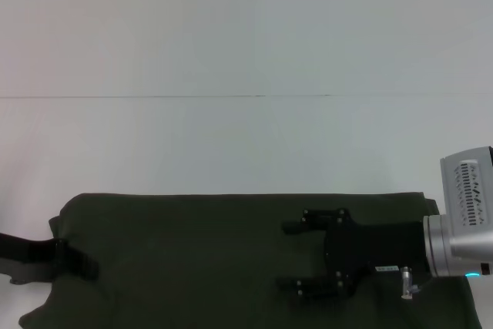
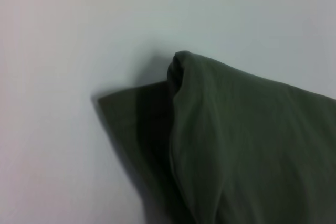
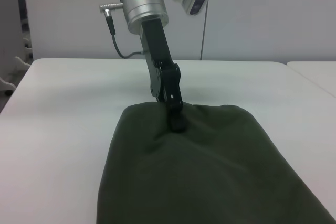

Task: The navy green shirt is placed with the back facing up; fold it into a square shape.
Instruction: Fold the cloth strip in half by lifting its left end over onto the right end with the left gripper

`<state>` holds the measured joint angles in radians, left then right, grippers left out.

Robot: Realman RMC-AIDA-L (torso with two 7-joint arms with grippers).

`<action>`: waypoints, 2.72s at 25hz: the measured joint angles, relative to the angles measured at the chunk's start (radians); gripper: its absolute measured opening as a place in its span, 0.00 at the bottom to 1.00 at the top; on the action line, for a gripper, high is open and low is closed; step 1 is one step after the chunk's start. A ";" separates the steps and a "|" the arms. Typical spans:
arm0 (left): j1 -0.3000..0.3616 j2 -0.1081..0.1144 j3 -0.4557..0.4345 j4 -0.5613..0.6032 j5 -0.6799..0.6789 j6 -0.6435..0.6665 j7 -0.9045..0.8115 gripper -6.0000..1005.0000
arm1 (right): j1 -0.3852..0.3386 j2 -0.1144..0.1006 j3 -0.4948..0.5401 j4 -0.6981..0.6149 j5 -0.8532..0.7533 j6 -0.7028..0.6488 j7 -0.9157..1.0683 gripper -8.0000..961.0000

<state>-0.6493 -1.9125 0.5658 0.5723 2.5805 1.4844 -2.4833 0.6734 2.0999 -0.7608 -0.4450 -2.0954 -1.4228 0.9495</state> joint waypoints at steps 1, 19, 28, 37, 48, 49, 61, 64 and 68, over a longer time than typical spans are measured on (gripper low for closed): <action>0.000 0.000 0.000 0.000 0.000 0.000 0.000 0.36 | 0.000 0.000 0.000 -0.001 0.000 0.000 0.000 0.88; 0.000 0.049 0.000 0.002 0.018 0.015 -0.014 0.15 | -0.009 -0.003 0.009 -0.006 0.029 -0.021 -0.005 0.88; -0.004 0.103 -0.011 0.058 0.178 0.024 -0.036 0.15 | -0.014 -0.005 0.009 -0.006 0.042 -0.033 -0.007 0.88; -0.002 0.112 -0.034 0.107 0.221 0.047 -0.046 0.14 | -0.019 -0.003 0.002 -0.006 0.042 -0.035 -0.009 0.88; -0.032 0.104 -0.108 0.158 0.083 0.277 -0.046 0.14 | -0.049 -0.007 0.010 -0.026 0.044 -0.035 -0.037 0.88; -0.035 0.102 -0.110 0.161 0.060 0.295 -0.049 0.14 | -0.055 -0.007 0.011 -0.035 0.048 -0.036 -0.038 0.88; -0.082 0.008 -0.114 0.115 -0.238 0.397 -0.151 0.14 | -0.106 -0.007 0.029 -0.057 0.069 -0.031 -0.041 0.88; -0.093 -0.025 -0.115 0.097 -0.246 0.391 -0.158 0.14 | -0.111 -0.008 0.036 -0.058 0.069 -0.030 -0.043 0.88; -0.099 -0.084 -0.112 0.080 -0.248 0.344 -0.175 0.14 | -0.117 -0.008 0.041 -0.058 0.069 -0.029 -0.046 0.88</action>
<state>-0.7487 -1.9964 0.4537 0.6524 2.3322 1.8285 -2.6586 0.5567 2.0922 -0.7203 -0.5030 -2.0262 -1.4516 0.9031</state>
